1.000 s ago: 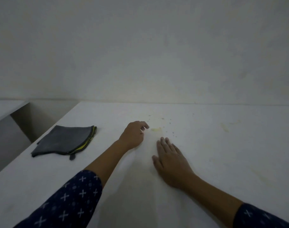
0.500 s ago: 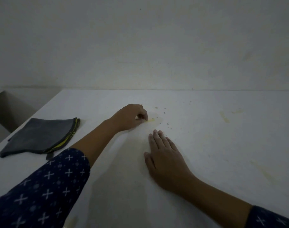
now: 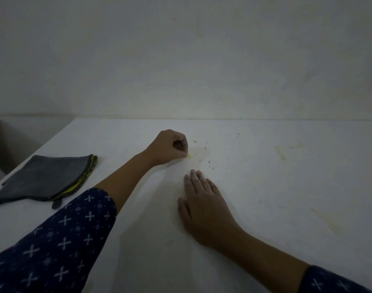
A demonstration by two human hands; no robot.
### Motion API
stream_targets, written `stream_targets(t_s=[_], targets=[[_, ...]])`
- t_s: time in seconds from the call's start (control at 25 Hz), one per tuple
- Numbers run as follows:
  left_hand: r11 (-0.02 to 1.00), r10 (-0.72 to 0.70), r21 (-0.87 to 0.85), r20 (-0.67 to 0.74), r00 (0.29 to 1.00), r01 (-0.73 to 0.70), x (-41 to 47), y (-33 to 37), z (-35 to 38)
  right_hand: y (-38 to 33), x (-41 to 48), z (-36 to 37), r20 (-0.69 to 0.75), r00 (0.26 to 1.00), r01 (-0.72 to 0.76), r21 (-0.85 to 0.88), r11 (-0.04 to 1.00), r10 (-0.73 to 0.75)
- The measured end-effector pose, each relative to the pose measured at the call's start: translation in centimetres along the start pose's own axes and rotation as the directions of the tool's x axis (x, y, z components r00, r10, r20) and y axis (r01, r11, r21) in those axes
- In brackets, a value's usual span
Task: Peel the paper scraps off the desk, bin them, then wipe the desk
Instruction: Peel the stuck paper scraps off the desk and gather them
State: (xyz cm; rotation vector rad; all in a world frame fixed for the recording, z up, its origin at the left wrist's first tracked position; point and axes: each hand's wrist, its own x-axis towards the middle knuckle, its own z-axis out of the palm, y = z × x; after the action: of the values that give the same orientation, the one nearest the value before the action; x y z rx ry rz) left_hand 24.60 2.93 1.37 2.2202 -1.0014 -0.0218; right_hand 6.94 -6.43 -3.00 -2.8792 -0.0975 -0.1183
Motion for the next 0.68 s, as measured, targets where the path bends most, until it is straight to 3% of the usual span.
stream_targets(t_s=[0.24, 0.44, 0.68], targets=[[0.96, -0.113, -0.277, -0.224, 0.968, 0.048, 0.1, 3.1, -2.3, 0.3, -0.1, 0.0, 0.006, 1.0, 0.015, -0.003, 1.0, -0.015], [0.924, -0.152, -0.377, -0.209, 0.966, 0.064, -5.4, 6.2, -5.1, 0.1, -0.2, -0.4, 0.013, 1.0, -0.006, 0.023, 1.0, 0.005], [0.857, -0.295, -0.491, -0.22, 0.93, 0.155, -16.8, 8.3, -6.1, -0.8, -1.3, -1.1, -0.137, 0.99, 0.012, -0.014, 1.0, -0.013]])
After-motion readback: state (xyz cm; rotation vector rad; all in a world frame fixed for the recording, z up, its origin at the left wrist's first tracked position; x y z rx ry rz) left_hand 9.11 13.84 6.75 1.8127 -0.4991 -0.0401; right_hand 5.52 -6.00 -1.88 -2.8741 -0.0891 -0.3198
